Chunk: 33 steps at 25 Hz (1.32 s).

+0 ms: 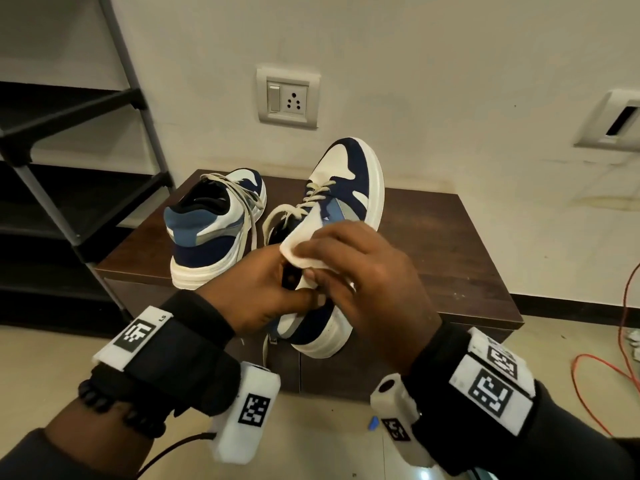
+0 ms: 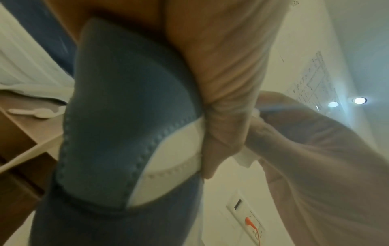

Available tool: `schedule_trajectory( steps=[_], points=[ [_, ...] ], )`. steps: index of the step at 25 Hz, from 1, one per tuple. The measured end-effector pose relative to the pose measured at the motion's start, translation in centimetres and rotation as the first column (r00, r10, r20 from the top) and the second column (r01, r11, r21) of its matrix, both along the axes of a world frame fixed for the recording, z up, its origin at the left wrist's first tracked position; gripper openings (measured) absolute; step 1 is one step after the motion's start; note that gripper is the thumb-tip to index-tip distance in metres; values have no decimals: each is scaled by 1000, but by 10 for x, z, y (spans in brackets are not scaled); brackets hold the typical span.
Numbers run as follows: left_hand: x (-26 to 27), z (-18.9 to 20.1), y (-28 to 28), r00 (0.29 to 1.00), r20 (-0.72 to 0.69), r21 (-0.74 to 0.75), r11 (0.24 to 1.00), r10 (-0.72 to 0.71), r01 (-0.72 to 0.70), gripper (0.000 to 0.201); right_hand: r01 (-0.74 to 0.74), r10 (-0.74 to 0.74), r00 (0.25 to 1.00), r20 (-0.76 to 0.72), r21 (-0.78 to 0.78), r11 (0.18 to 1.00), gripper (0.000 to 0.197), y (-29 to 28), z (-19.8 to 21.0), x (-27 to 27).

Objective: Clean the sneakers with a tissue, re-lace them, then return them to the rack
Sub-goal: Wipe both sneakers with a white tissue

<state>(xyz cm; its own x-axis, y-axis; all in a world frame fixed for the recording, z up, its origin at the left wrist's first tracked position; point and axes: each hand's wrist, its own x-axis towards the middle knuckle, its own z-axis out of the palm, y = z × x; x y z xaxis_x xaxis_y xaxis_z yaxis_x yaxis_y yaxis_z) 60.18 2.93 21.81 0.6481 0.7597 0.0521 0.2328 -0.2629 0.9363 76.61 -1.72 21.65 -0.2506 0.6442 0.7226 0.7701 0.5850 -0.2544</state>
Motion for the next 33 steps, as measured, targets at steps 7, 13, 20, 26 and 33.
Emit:
schedule_trajectory(
  steps=[7,13,20,26,33],
  points=[
    [-7,0,4,998,49,-82,996,26,-22,42,-3,4,1000,23,-35,999,21,1,-6,2],
    [-7,-1,6,998,54,-129,991,31,-24,51,138,-146,978,-150,-65,988,20,15,0,10],
    [-8,-3,7,1000,-3,-114,993,7,-7,50,204,-206,970,-129,-26,979,20,16,4,15],
    [-8,0,6,999,-28,-102,994,-30,27,53,210,-209,969,-132,0,978,19,19,2,25],
    [-12,4,10,1000,9,-131,991,28,-27,54,177,-178,981,-79,-21,984,19,15,-7,14]
  ],
)
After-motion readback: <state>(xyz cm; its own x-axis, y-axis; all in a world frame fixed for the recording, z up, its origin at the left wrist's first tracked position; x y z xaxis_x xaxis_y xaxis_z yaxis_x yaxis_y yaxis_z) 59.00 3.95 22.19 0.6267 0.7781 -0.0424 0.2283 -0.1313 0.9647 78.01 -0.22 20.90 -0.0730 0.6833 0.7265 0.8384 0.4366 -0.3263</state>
